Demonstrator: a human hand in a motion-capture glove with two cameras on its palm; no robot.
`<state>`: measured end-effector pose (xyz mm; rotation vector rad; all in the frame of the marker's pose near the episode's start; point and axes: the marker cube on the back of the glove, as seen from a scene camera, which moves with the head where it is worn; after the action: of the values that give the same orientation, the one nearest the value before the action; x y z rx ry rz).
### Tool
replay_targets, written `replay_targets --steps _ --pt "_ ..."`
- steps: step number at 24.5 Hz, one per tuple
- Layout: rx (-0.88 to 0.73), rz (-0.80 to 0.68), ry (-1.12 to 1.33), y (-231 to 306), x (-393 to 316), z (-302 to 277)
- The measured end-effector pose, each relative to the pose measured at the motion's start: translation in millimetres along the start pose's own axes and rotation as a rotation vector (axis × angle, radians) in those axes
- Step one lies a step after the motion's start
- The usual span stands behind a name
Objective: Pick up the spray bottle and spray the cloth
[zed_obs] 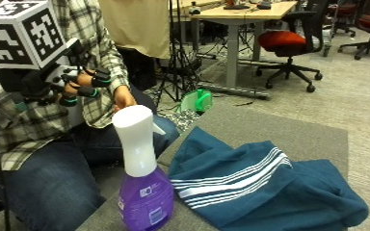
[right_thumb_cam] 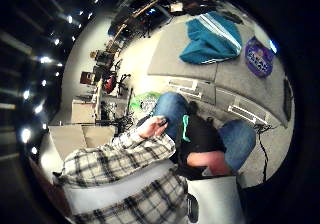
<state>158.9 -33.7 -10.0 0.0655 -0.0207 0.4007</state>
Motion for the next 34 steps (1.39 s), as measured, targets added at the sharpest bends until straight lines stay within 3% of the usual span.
replay_targets --steps 9,19,34 --pt "0.041 0.258 -0.099 -35 70 8" --pt "0.086 0.372 -0.129 -81 126 17" --pt "0.284 0.301 -0.405 -123 154 34"
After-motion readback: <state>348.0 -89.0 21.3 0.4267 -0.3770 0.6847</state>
